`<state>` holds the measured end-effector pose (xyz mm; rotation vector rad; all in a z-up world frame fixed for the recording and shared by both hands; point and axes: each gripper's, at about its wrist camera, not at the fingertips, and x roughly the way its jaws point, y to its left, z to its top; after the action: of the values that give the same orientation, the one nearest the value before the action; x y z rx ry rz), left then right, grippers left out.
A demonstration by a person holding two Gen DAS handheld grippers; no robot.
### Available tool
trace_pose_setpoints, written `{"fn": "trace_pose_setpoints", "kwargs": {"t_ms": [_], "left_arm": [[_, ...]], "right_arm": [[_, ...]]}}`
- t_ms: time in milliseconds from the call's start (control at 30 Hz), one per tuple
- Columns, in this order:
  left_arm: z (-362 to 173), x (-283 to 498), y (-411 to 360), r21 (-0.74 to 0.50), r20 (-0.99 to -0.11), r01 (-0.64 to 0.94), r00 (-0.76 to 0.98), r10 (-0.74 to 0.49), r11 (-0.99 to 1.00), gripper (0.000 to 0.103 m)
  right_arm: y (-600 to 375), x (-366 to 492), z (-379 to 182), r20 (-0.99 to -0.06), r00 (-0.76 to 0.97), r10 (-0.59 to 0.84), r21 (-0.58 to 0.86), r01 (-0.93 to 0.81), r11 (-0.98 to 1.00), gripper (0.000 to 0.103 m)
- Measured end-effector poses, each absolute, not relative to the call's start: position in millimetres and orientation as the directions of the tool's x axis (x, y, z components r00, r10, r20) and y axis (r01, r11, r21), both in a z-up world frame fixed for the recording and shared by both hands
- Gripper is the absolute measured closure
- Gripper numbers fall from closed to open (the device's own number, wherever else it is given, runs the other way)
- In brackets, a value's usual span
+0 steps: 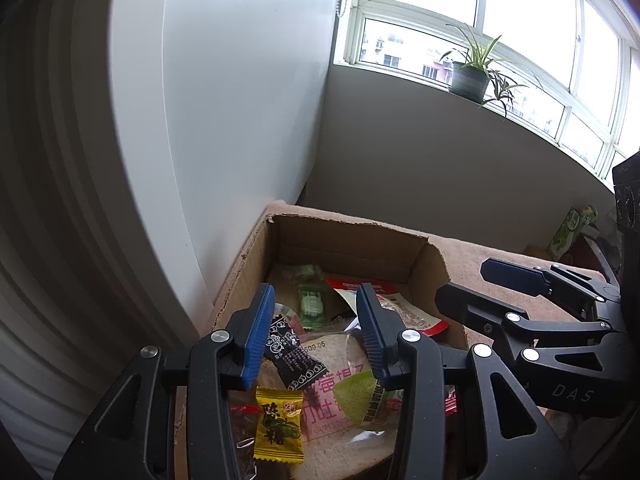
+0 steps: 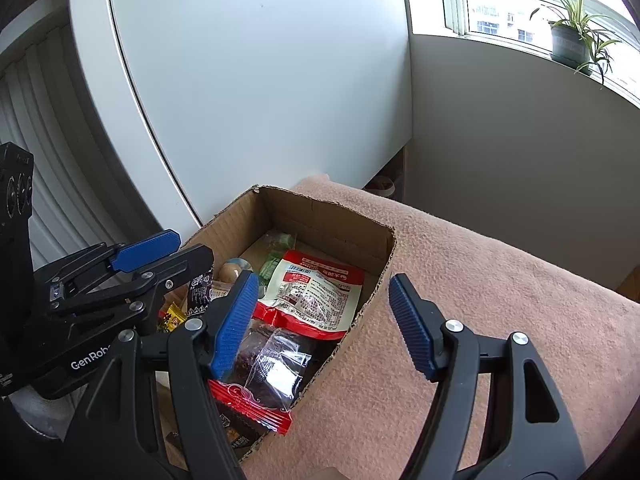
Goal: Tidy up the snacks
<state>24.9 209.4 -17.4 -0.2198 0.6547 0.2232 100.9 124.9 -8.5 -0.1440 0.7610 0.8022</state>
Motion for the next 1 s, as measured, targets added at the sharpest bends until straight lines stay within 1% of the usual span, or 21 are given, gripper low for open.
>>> {"fn": "trace_pose_setpoints", "kwargs": {"t_ms": [367,400,433,467,733,800,833,933,967,1000], "left_arm": [[-15,19,202,-0.103,-0.610,-0.289,0.774,0.169,0.952,0.061],[-14,18,201,-0.099,-0.608,-0.290,0.775,0.173,0.952,0.059],[-14,16,200,-0.095,-0.606,-0.290,0.776,0.176,0.952,0.054],[-14,15,198,-0.092,-0.603,-0.290,0.777,0.179,0.953,0.052],[-8,-1,184,-0.077,-0.575,-0.281,0.796,0.188,0.957,0.051],[-7,-6,180,-0.076,-0.568,-0.283,0.801,0.192,0.956,0.047],[-6,-9,179,-0.075,-0.565,-0.283,0.802,0.193,0.956,0.043],[-7,-18,172,-0.066,-0.558,-0.279,0.806,0.197,0.958,0.041],[-7,-21,170,-0.064,-0.556,-0.279,0.807,0.198,0.958,0.041],[-8,-23,168,-0.062,-0.554,-0.280,0.808,0.200,0.958,0.041]], "right_arm": [[114,93,-7,-0.668,0.454,0.590,0.140,-0.702,0.698,0.032],[112,91,-6,-0.668,0.455,0.589,0.135,-0.704,0.698,0.032],[111,90,-6,-0.669,0.458,0.586,0.129,-0.705,0.698,0.032],[109,88,-5,-0.669,0.461,0.584,0.124,-0.705,0.698,0.032],[93,76,-1,-0.663,0.475,0.578,0.097,-0.711,0.696,0.032],[89,74,-1,-0.663,0.477,0.577,0.094,-0.712,0.696,0.032],[87,73,-1,-0.664,0.478,0.575,0.091,-0.711,0.697,0.032],[80,68,-1,-0.664,0.480,0.573,0.087,-0.712,0.697,0.032],[78,66,-1,-0.663,0.482,0.573,0.086,-0.711,0.698,0.031],[75,64,-1,-0.661,0.484,0.574,0.085,-0.711,0.698,0.022]]}}
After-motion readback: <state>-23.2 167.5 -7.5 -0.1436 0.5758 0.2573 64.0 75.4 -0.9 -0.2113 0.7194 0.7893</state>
